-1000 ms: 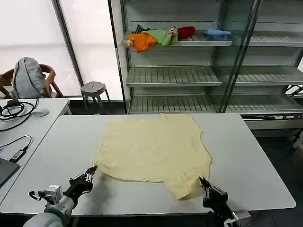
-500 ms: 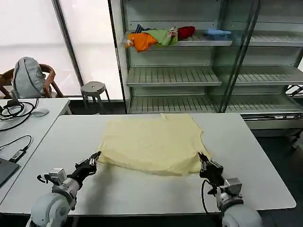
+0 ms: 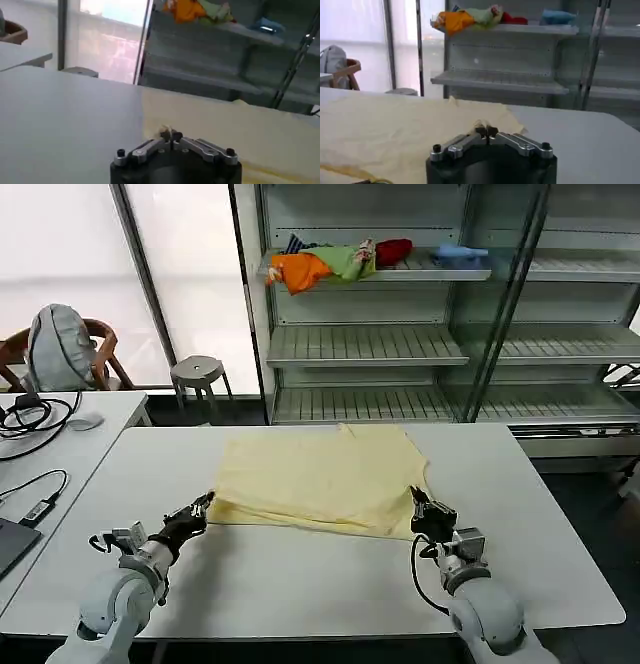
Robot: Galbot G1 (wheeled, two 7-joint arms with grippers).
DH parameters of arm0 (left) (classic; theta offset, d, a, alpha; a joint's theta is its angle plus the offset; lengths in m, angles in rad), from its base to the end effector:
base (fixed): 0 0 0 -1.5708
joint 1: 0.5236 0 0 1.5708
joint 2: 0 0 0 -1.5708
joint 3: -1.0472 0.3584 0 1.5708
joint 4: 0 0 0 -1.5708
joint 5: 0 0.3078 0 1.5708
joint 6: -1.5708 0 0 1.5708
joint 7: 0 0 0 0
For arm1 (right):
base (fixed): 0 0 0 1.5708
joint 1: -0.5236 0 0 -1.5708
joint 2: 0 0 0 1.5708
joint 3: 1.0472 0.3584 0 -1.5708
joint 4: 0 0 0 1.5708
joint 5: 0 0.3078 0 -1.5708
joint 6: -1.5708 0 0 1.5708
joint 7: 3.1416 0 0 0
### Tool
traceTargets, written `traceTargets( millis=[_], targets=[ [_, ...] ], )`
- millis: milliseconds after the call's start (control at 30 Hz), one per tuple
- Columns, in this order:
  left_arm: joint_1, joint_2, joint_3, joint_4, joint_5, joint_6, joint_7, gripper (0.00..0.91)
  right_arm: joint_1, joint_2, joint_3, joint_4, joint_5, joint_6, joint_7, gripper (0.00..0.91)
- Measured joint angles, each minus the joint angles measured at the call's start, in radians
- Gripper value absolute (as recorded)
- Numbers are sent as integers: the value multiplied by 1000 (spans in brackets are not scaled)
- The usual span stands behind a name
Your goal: Fold and organize the clothes.
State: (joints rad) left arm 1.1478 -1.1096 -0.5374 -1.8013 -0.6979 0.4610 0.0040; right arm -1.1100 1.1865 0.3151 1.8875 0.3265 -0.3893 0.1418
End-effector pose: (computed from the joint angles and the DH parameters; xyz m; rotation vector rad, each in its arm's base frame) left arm 0.2724 0.1319 -0.2849 -0.2240 -2.7606 0.2964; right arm 0.2689 -0.0423 -0.2835 0.2265 -2.9118 0.1299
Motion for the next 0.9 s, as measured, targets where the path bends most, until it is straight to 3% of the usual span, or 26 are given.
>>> traceTargets(
  millis=[900],
  targets=[
    [-74,34,62,79,24,-30,56,20,146,-5,-45,-137,-16,13,-35,0]
  ],
)
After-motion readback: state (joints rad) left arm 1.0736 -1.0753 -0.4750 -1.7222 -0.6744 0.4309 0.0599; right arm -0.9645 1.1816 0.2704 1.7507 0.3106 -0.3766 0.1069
